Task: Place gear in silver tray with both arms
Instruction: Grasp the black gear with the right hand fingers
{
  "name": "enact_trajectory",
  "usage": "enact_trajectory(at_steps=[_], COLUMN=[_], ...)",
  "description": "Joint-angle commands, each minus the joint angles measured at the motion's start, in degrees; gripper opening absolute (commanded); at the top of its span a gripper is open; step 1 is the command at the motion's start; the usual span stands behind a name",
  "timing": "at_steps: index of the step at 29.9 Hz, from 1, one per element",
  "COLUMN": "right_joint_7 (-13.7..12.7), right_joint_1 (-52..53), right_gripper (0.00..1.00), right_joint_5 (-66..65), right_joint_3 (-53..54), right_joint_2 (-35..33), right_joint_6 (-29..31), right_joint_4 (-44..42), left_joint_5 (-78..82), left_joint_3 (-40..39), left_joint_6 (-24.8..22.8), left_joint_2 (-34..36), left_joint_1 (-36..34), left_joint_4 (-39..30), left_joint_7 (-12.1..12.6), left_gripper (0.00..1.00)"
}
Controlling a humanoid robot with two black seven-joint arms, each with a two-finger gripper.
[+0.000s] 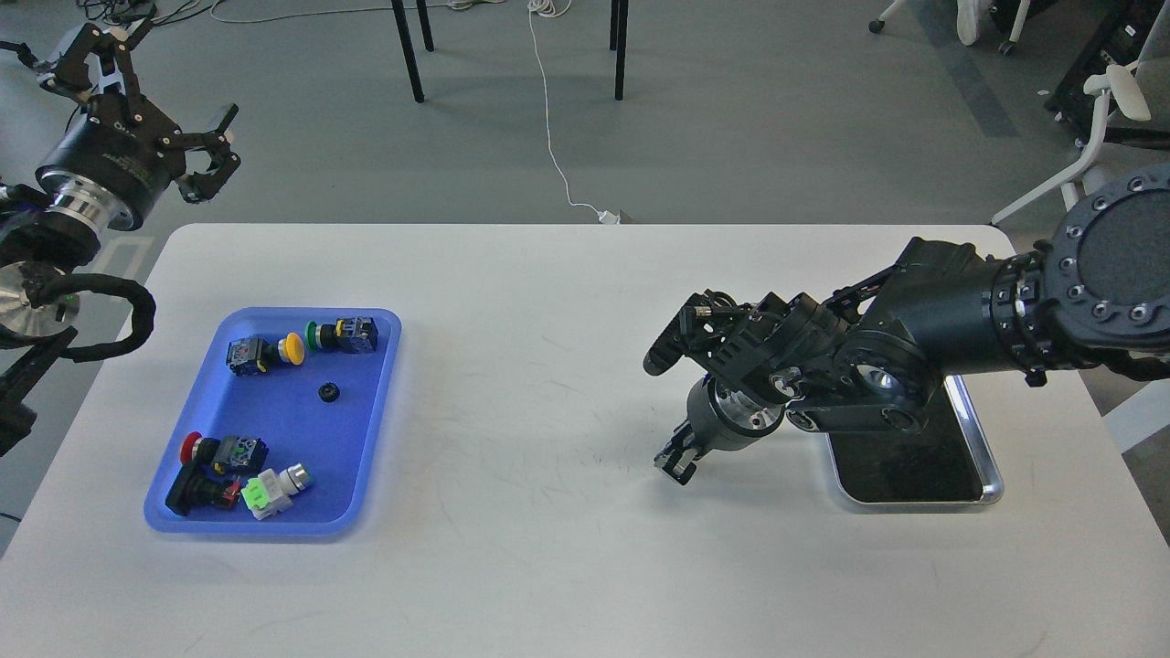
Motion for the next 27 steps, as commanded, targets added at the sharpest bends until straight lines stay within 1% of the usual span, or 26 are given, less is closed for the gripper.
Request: enact_trajectory(at_steps=[1, 3, 20, 27], right_joint_7=[-0.08, -0.08, -0.17, -0.17], right_joint_1=[0.04, 0.04, -0.48, -0.48], right_gripper=[0.33, 0.32, 0.3, 0.19], right_joint_5=[-0.3, -0.21, 0.41, 1.9], right_joint_3=[-0.17, -0.43, -0.17, -0.08], right_joint_2=[0.0, 0.0, 0.0, 0.0], right_joint_6=[0.01, 0.19, 0.28, 0.19], right_joint_4=[0.19, 0.28, -0.25, -0.24], left_joint_5=[0.48, 0.48, 0.48, 0.48], left_joint_3=[0.18, 0.09, 0.18, 0.27], left_joint_6=[0.01, -0.08, -0.08, -0.08], left_joint_2=[-0.1, -0.1, -0.1, -0.01], left_joint_1=[-0.01, -0.01, 0.08, 0.08], left_joint_4=[0.02, -0.06, -0.06, -0.06], left_joint_7=[-0.03, -0.11, -0.03, -0.11], left_gripper=[0.98, 0.98, 0.98, 0.98])
